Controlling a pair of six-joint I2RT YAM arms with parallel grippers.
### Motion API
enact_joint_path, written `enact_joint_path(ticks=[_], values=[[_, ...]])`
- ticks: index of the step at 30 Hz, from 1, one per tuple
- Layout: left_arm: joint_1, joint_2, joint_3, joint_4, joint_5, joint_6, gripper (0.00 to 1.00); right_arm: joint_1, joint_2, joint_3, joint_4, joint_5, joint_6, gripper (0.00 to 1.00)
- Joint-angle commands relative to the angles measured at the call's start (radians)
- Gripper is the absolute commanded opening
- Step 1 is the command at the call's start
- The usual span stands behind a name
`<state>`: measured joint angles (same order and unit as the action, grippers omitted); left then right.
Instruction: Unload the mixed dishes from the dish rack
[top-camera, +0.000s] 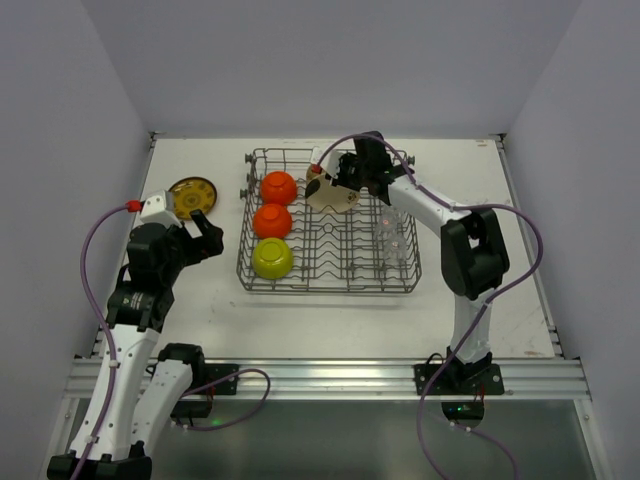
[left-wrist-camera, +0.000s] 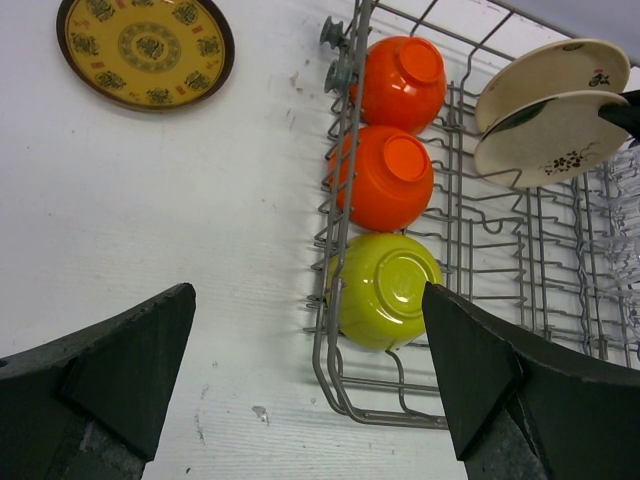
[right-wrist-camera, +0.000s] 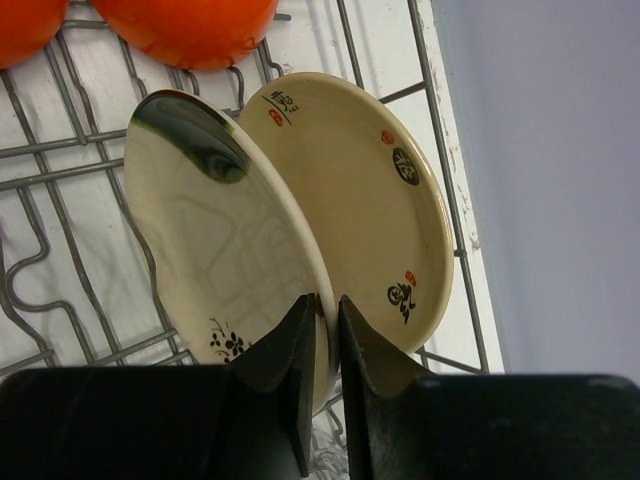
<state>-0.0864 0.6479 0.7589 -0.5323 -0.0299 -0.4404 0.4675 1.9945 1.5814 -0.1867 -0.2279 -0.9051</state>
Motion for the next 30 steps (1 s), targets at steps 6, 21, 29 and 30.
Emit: enact_joint_path(ticks=[6, 21, 29, 30], values=[[-0.006, -0.013, -0.006, 0.023, 0.019, 0.032, 1.00, -0.009, -0.056, -0.032, 0.029, -0.042, -0.063, 0.04], [-0.006, -0.019, -0.006, 0.022, 0.019, 0.032, 1.00, -0.027, -0.177, -0.067, 0.044, -0.073, -0.091, 0.00], [-0.006, -0.033, -0.006, 0.020, 0.015, 0.031, 1.00, -0.027, -0.256, -0.090, 0.070, -0.071, -0.046, 0.00], [-0.006, -0.034, -0.006, 0.020, 0.015, 0.031, 1.00, -0.029, -0.266, -0.089, 0.070, -0.071, -0.031, 0.00]])
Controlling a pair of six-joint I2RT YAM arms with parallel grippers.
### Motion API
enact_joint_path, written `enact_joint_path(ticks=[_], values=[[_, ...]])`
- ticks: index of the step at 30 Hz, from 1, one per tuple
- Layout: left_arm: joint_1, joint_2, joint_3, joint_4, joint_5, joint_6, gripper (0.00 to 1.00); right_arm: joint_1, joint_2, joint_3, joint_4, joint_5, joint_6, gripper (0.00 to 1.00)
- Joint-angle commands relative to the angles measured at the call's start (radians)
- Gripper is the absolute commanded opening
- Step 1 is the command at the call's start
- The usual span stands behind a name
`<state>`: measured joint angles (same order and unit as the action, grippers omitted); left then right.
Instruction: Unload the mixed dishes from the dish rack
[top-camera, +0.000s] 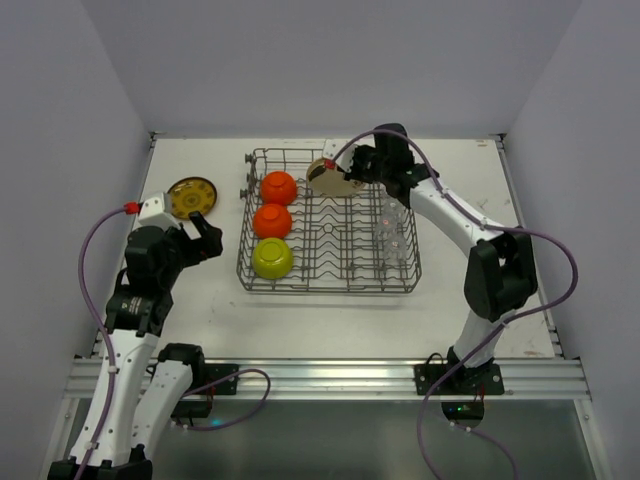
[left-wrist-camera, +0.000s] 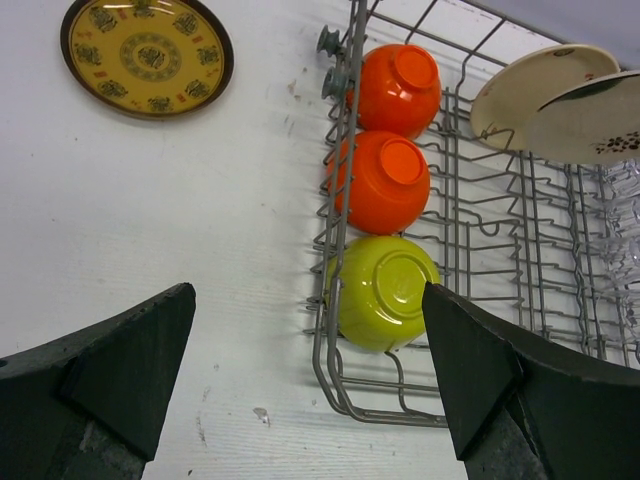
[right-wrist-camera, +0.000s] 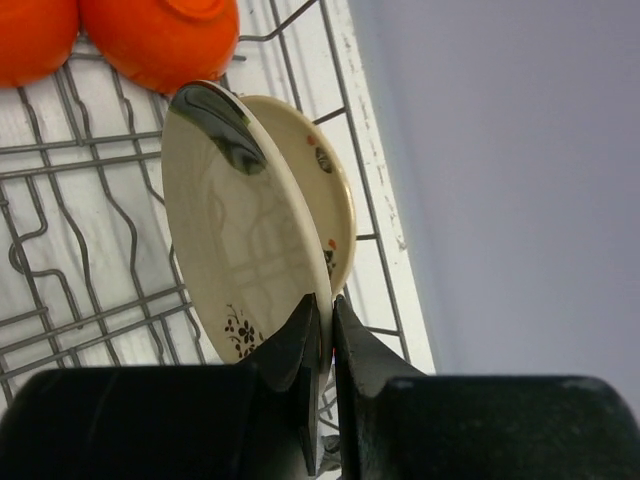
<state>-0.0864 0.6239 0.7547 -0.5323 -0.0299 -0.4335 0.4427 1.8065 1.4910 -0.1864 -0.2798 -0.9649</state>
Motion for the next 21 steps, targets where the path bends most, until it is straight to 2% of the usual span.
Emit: enact_joint_path(ticks=[1, 3, 6, 8, 9, 11, 12, 16, 19, 21], values=[[-0.004, -0.013, 0.000, 0.022, 0.016, 0.024, 1.00, -0.004, -0.099, 0.006, 0.068, -0.016, 0.066, 0.00], [-0.006, -0.018, 0.003, 0.022, 0.025, 0.029, 1.00, -0.004, -0.128, 0.015, 0.054, -0.016, 0.113, 0.00], [-0.004, -0.023, 0.012, 0.037, 0.097, 0.042, 1.00, -0.006, -0.219, 0.020, 0.050, -0.022, 0.328, 0.00], [-0.007, -0.020, 0.018, 0.063, 0.178, 0.053, 1.00, -0.006, -0.316, 0.002, 0.050, -0.068, 0.538, 0.00], [-0.004, -0.015, 0.020, 0.115, 0.300, 0.052, 1.00, -0.006, -0.353, -0.030, 0.053, -0.084, 0.727, 0.00], [-0.006, 0.006, 0.018, 0.194, 0.436, 0.010, 1.00, -0.013, -0.465, -0.093, 0.092, -0.158, 0.956, 0.00], [-0.006, 0.017, 0.020, 0.278, 0.543, -0.013, 1.00, -0.015, -0.501, -0.173, 0.111, -0.192, 1.168, 0.00], [-0.006, 0.106, 0.054, 0.478, 0.723, -0.117, 1.00, -0.016, -0.650, -0.443, 0.344, -0.332, 1.577, 0.00], [-0.013, 0.161, 0.038, 0.730, 0.895, -0.282, 1.00, -0.019, -0.714, -0.583, 0.552, -0.482, 1.715, 0.00], [-0.029, 0.178, 0.012, 0.941, 0.971, -0.359, 1.00, -0.024, -0.740, -0.607, 0.578, -0.512, 1.729, 0.00]])
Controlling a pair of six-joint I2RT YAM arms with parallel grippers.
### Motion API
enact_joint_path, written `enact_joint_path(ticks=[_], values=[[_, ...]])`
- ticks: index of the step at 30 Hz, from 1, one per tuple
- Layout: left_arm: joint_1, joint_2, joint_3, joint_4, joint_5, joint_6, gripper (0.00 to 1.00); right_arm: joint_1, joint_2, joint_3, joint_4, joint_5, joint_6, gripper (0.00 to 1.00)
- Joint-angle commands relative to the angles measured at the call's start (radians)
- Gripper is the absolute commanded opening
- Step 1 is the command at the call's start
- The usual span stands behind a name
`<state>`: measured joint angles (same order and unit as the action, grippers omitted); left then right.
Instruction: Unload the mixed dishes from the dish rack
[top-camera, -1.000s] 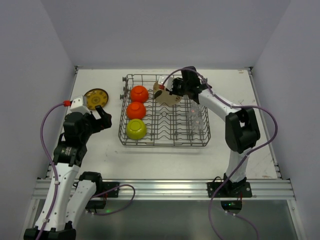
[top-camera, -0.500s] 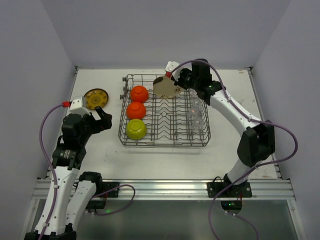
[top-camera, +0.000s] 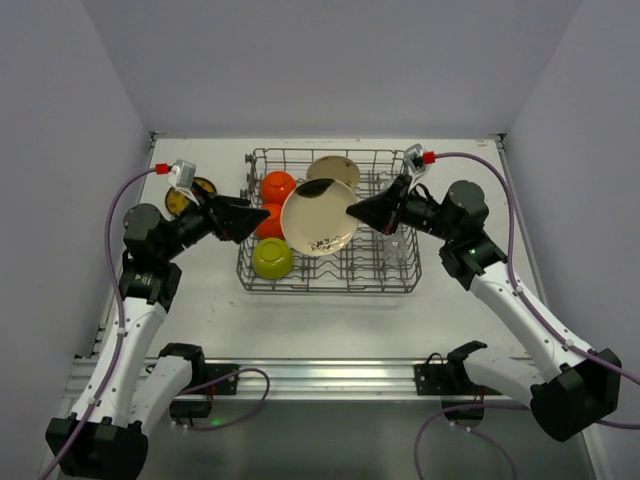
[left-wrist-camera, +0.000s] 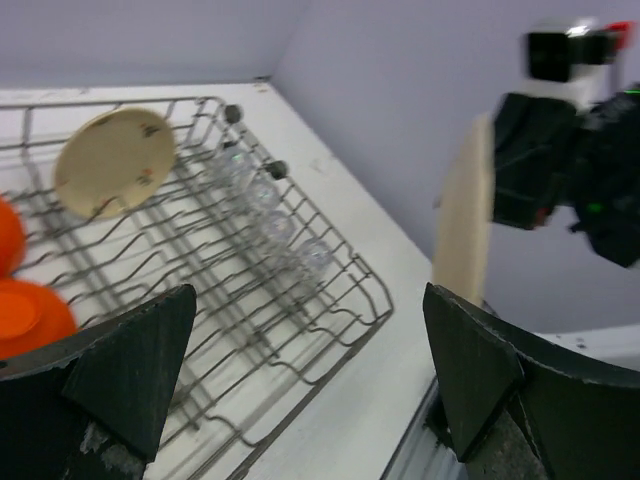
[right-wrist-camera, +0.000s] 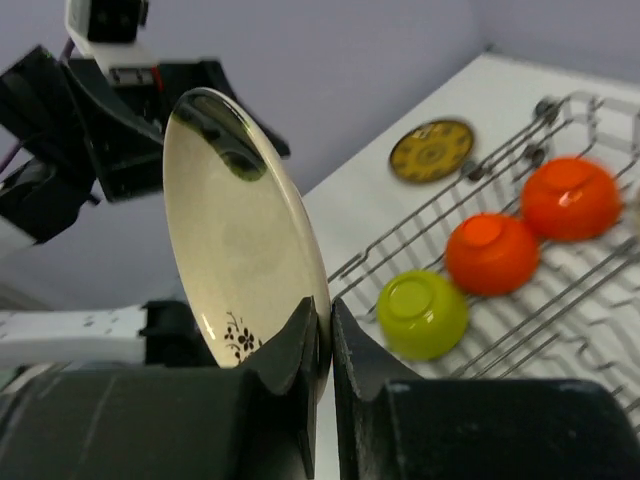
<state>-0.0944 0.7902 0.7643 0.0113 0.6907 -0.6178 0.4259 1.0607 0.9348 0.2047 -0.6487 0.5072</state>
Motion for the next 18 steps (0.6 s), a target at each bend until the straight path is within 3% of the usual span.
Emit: enact_joint_path(ticks=[1, 8, 12, 14, 16, 17, 18], values=[[-0.042, 0.026, -0.011, 0.438, 0.259, -0.216, 1.00, -0.009, -0.020, -0.050, 0.165, -0.134, 0.246, 0.00], [-0.212, 0.069, -0.013, 0.526, 0.215, -0.185, 1.00, -0.009, -0.119, -0.068, -0.016, -0.005, 0.169, 0.00], [-0.297, 0.110, 0.021, 0.413, 0.074, -0.103, 0.95, -0.009, -0.120, -0.086, 0.030, -0.061, 0.191, 0.00], [-0.343, 0.142, 0.067, 0.307, 0.006, -0.033, 0.79, -0.009, -0.120, -0.090, 0.045, -0.077, 0.194, 0.00], [-0.376, 0.161, 0.098, 0.276, -0.063, 0.003, 0.56, -0.009, -0.123, -0.090, 0.038, -0.066, 0.180, 0.00], [-0.384, 0.164, 0.101, 0.265, -0.083, 0.007, 0.44, -0.009, -0.123, -0.090, 0.026, -0.060, 0.172, 0.00], [-0.398, 0.164, 0.108, 0.262, -0.124, 0.010, 0.22, -0.009, -0.125, -0.090, 0.019, -0.051, 0.162, 0.00]])
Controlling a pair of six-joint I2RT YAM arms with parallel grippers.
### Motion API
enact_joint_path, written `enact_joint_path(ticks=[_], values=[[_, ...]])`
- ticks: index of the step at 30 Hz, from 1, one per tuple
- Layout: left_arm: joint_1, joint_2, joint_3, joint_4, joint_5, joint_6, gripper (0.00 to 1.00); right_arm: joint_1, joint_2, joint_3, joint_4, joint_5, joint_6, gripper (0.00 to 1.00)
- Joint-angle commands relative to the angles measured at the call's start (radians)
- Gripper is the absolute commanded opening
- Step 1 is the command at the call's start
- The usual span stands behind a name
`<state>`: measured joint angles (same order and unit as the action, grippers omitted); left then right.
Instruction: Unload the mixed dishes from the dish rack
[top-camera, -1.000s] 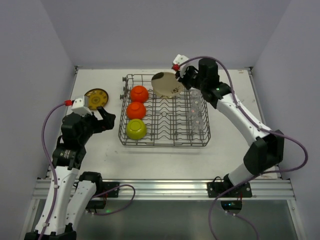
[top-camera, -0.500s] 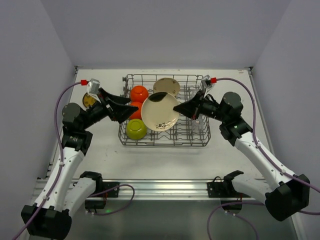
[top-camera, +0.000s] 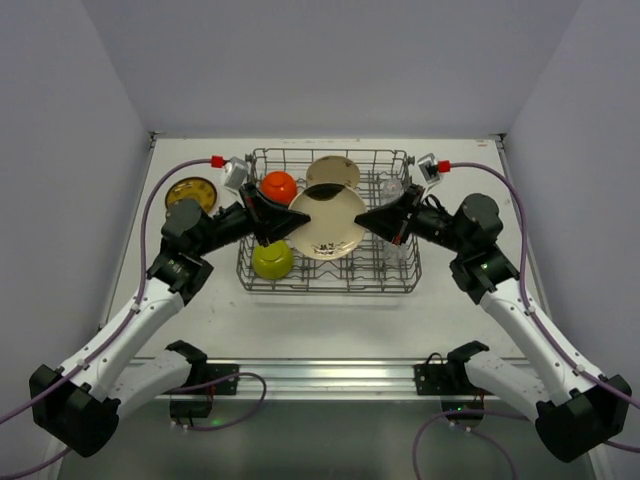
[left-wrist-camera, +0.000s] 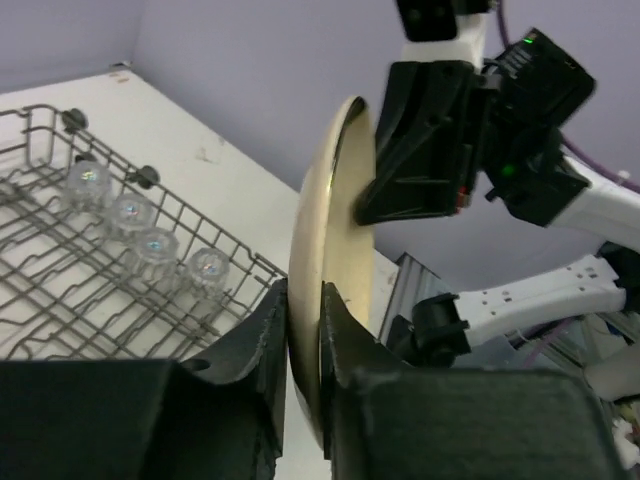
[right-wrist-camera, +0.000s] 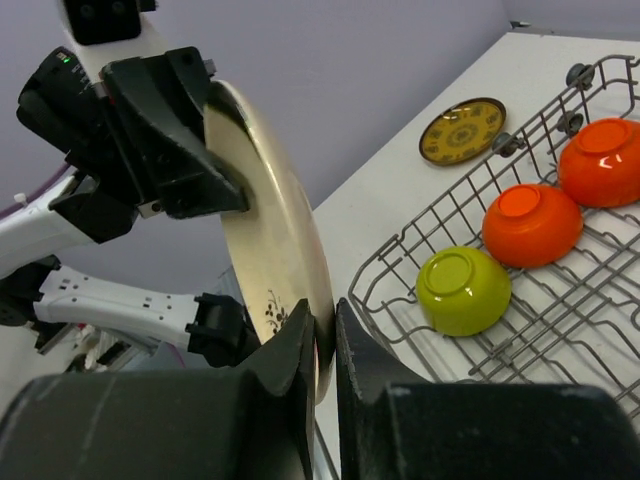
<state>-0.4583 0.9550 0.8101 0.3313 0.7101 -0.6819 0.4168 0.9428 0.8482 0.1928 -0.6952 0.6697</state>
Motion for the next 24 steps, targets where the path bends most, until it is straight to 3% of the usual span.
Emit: enact_joint_path(ticks=[1, 2, 7, 8, 9, 10, 11, 13, 14, 15, 17, 18, 20, 21, 24], values=[[-0.037, -0.001, 0.064, -0.064, -0.162, 0.079, 0.09, 0.002, -0.007, -0.003, 0.028, 0.002, -0.005, 0.00], [-0.040, -0.001, 0.067, -0.086, -0.185, 0.082, 0.00, 0.000, -0.009, -0.005, 0.022, 0.009, -0.009, 0.00], [-0.051, 0.001, 0.073, -0.133, -0.333, 0.084, 0.00, 0.000, -0.010, -0.021, 0.034, 0.028, -0.010, 0.00], [-0.051, 0.002, 0.075, -0.165, -0.362, 0.079, 0.00, 0.002, -0.013, -0.024, 0.036, 0.034, -0.010, 0.05], [-0.051, 0.005, 0.092, -0.188, -0.429, 0.076, 0.00, 0.000, -0.013, -0.026, 0.027, 0.049, -0.012, 0.56], [-0.049, 0.010, 0.109, -0.216, -0.470, 0.074, 0.00, 0.000, -0.019, -0.028, -0.002, 0.104, -0.012, 0.86], [-0.049, 0.014, 0.127, -0.303, -0.529, 0.071, 0.00, 0.000, -0.025, -0.026, -0.022, 0.143, -0.018, 0.99], [-0.045, 0.034, 0.228, -0.444, -0.781, 0.046, 0.00, 0.000, -0.053, -0.011, -0.084, 0.292, -0.051, 0.99], [-0.037, 0.048, 0.272, -0.594, -0.946, 0.027, 0.00, 0.000, -0.068, -0.006, -0.143, 0.345, -0.065, 0.99], [0.024, 0.079, 0.352, -0.641, -0.974, 0.019, 0.00, 0.000, -0.084, -0.009, -0.163, 0.388, -0.085, 0.99], [0.137, 0.105, 0.405, -0.695, -0.939, 0.032, 0.00, 0.000, -0.133, -0.024, -0.190, 0.468, -0.105, 0.99], [0.291, 0.138, 0.443, -0.715, -0.905, 0.018, 0.00, 0.000, -0.150, -0.032, -0.190, 0.482, -0.119, 0.99], [0.454, 0.184, 0.455, -0.732, -0.816, -0.046, 0.00, 0.000, -0.197, -0.046, -0.225, 0.497, -0.127, 0.99], [0.612, 0.236, 0.445, -0.726, -0.739, -0.077, 0.00, 0.000, -0.211, -0.060, -0.231, 0.502, -0.127, 0.99], [0.795, 0.359, 0.373, -0.625, -0.605, -0.197, 0.00, 0.000, -0.257, -0.067, -0.276, 0.510, -0.128, 0.99]])
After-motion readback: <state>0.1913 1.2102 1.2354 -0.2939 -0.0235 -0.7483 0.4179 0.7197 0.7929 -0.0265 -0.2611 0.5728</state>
